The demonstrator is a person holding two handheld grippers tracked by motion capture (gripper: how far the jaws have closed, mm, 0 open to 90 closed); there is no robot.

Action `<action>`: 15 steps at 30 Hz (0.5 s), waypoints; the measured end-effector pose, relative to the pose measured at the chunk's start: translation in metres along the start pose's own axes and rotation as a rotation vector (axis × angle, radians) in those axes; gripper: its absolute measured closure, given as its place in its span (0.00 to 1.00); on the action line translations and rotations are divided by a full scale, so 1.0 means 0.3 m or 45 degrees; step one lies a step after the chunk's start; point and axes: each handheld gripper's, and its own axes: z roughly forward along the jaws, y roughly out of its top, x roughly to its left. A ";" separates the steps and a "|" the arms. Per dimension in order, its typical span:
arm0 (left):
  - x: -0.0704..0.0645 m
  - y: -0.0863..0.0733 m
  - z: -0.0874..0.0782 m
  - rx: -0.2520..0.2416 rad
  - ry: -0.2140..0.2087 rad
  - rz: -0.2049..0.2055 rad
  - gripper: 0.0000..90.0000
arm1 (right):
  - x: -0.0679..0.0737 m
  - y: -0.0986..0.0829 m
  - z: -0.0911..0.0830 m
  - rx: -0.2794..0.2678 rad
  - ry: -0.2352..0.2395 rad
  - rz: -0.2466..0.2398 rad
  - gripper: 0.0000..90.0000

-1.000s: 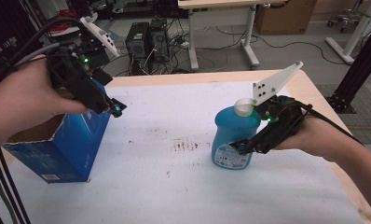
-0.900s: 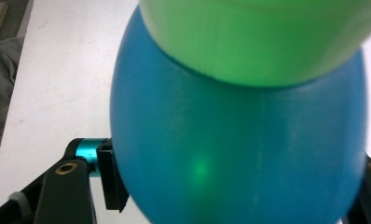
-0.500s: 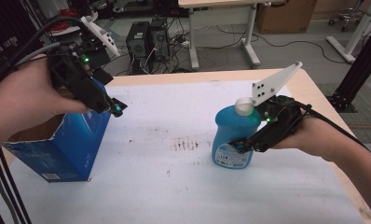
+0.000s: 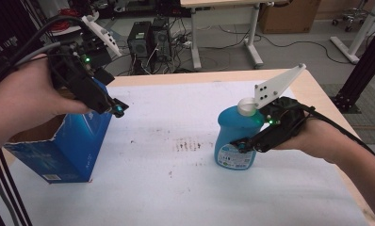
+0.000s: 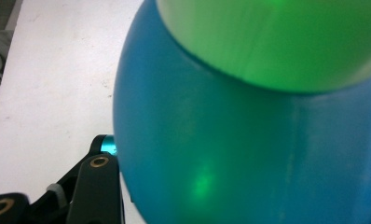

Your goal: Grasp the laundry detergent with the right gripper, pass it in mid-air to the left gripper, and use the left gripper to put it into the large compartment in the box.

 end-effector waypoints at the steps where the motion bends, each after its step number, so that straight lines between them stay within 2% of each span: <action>1: 0.000 0.000 0.000 0.000 0.002 0.000 0.19 | 0.002 0.000 0.000 0.000 -0.004 -0.007 0.48; 10: -0.006 0.002 -0.008 -0.024 -0.003 -0.003 0.19 | 0.012 0.002 -0.002 -0.001 -0.023 -0.009 0.49; 14: -0.010 0.011 -0.015 -0.029 -0.008 0.018 0.19 | 0.017 0.008 -0.007 -0.007 -0.020 0.017 0.50; 15: -0.012 0.021 -0.021 -0.033 -0.013 0.038 0.19 | 0.020 0.017 -0.021 -0.022 -0.016 0.033 0.50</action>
